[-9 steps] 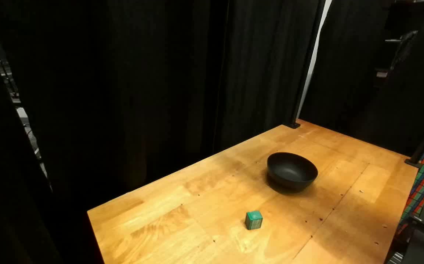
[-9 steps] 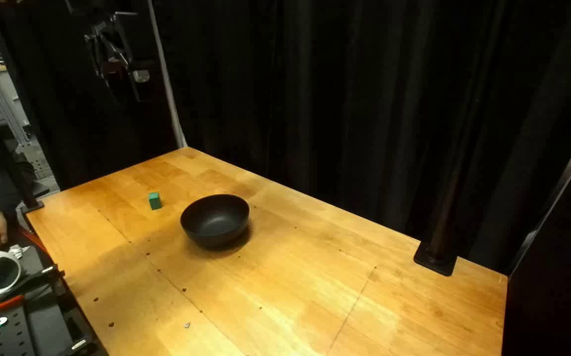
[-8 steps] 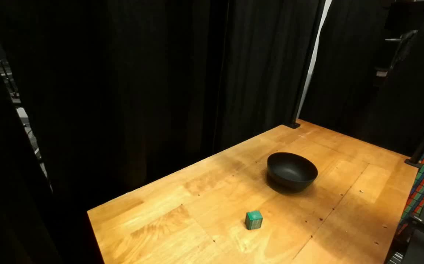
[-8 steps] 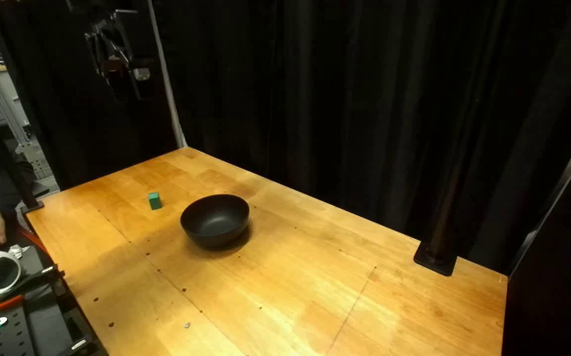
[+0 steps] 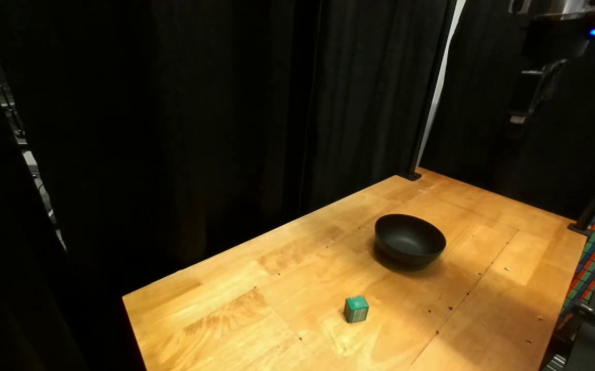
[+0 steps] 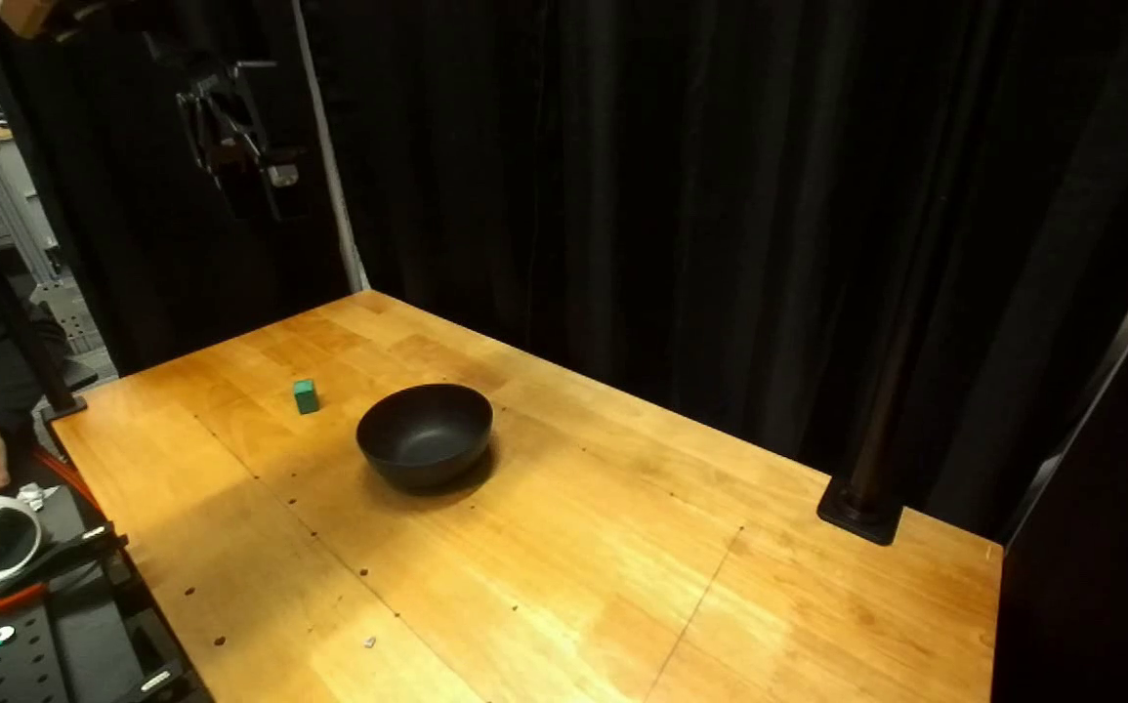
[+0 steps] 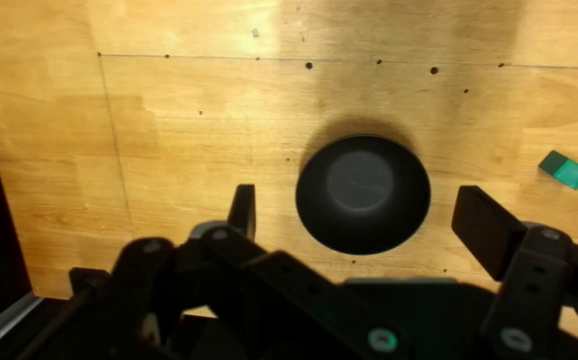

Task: Pick up the green object from the table and put it in the bowl

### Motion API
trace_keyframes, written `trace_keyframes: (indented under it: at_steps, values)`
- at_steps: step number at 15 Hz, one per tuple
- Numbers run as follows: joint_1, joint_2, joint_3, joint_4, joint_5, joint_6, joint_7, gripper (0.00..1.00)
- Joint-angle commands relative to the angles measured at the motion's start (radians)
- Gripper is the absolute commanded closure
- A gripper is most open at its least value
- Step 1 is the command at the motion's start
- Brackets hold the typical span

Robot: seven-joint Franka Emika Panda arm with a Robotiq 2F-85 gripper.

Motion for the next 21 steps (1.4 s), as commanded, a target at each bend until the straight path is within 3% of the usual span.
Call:
trace_keyframes:
  at_steps: [1, 6, 11, 21]
  values:
    - [0.076, 0.122, 0.062, -0.017, 0.083, 0.121, 0.077, 0.0]
    - [0.157, 0.372, 0.152, 0.005, 0.14, 0.342, 0.162, 0.0]
    - [0.214, 0.637, 0.182, 0.072, 0.153, 0.53, 0.143, 0.0]
    - [0.291, 0.95, 0.165, 0.238, 0.121, 0.68, 0.11, 0.0]
